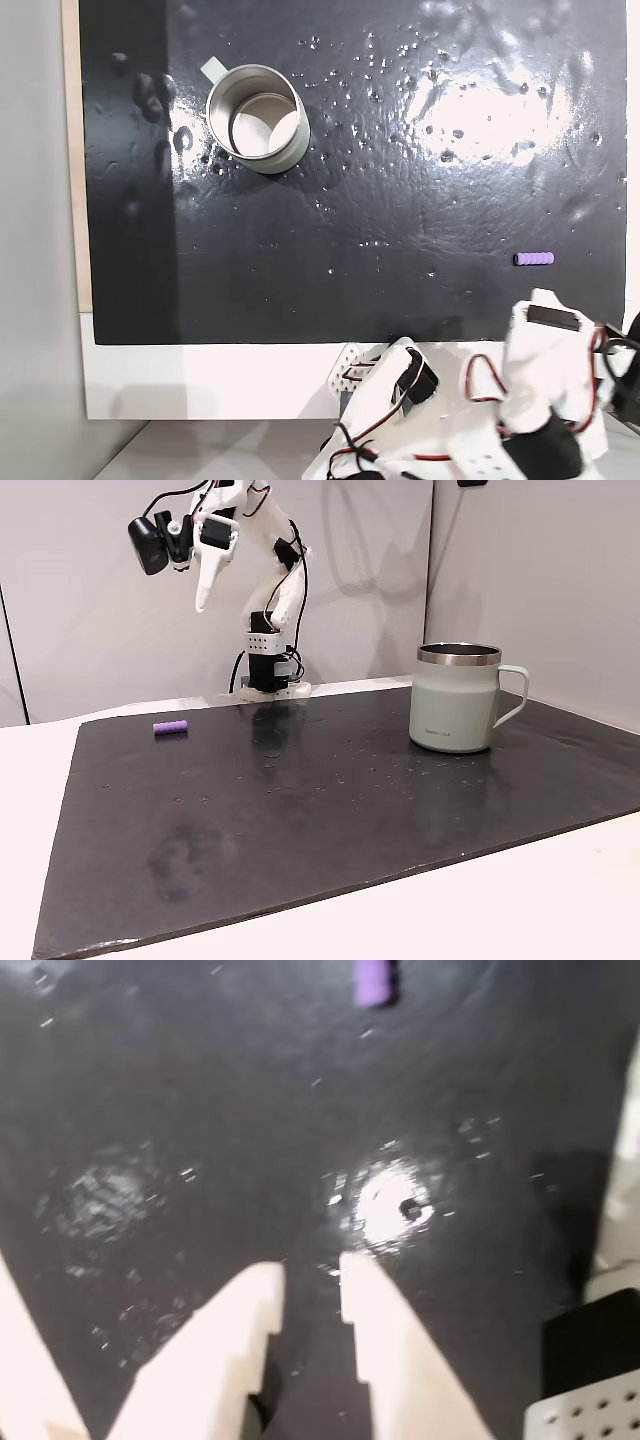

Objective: Grasp a pengrip and put it in the cup.

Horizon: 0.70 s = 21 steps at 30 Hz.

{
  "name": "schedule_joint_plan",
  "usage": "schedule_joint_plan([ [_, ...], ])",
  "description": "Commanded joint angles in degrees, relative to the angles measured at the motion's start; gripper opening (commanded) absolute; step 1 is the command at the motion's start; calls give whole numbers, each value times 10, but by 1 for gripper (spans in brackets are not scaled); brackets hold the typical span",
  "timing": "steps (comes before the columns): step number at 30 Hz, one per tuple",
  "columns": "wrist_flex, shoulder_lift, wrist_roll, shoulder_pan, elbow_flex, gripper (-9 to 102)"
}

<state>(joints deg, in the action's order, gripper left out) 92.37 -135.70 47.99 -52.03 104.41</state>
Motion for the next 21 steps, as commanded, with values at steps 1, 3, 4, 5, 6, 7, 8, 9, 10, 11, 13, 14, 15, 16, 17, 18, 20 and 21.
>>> schedule_joint_plan([
  [1,-6,67,54,-53,-54,10],
  [3,-12,112,69,-71,-75,11],
  [4,-16,134,76,-79,-87,13],
  [5,-20,153,82,-87,-97,15],
  [6,-26,171,88,-95,-105,18],
  [7,-33,187,94,-101,-111,20],
  [8,-39,204,98,-107,-115,22],
  [9,-44,220,102,-112,-120,23],
  [10,-47,236,105,-113,-128,25],
  [11,-47,252,107,-113,-136,27],
  [13,-49,281,105,-111,-152,28],
  [14,-49,294,105,-107,-157,29],
  [15,-50,303,103,-102,-158,29],
  [16,-54,309,102,-98,-157,30],
  [17,-58,316,101,-93,-155,30],
  [18,-62,323,101,-89,-153,30],
  [20,-74,345,101,-79,-151,30],
  [21,-80,358,101,-74,-151,30],
])
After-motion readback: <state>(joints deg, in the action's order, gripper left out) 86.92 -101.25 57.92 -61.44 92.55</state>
